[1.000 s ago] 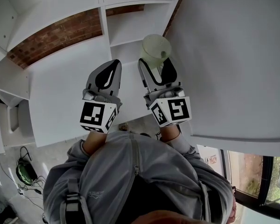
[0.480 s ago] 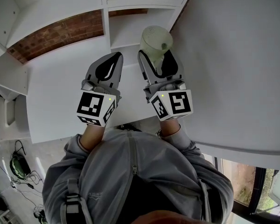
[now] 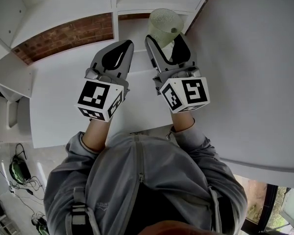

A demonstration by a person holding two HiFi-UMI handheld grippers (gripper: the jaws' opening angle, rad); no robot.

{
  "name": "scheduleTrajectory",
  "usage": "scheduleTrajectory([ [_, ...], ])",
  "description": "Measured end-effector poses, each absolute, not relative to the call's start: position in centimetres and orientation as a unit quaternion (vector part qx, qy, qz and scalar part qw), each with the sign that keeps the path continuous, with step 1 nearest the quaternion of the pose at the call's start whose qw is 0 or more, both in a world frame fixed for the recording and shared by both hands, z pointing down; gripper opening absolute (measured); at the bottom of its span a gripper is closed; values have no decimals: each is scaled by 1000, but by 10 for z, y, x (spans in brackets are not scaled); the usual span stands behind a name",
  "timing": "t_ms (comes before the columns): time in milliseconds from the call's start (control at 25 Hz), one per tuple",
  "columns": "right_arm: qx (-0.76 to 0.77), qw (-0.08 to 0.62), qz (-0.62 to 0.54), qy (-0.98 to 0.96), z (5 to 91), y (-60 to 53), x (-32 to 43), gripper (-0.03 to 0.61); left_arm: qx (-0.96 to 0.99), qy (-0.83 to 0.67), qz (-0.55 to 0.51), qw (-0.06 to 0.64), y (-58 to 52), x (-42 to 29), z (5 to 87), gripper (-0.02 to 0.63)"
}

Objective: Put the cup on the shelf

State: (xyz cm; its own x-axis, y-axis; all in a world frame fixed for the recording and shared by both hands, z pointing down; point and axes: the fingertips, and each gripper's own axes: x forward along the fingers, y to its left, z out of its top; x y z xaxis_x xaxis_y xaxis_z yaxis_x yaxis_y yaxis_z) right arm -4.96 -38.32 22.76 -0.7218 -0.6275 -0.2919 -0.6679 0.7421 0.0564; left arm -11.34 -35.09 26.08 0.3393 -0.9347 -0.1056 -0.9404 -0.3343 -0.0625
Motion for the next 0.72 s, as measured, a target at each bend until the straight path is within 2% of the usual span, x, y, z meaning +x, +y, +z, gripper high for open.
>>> scheduleTrajectory([
  [720, -305, 143, 97, 937, 153, -441, -88, 318, -808, 579, 11, 107, -396, -122, 199, 6],
])
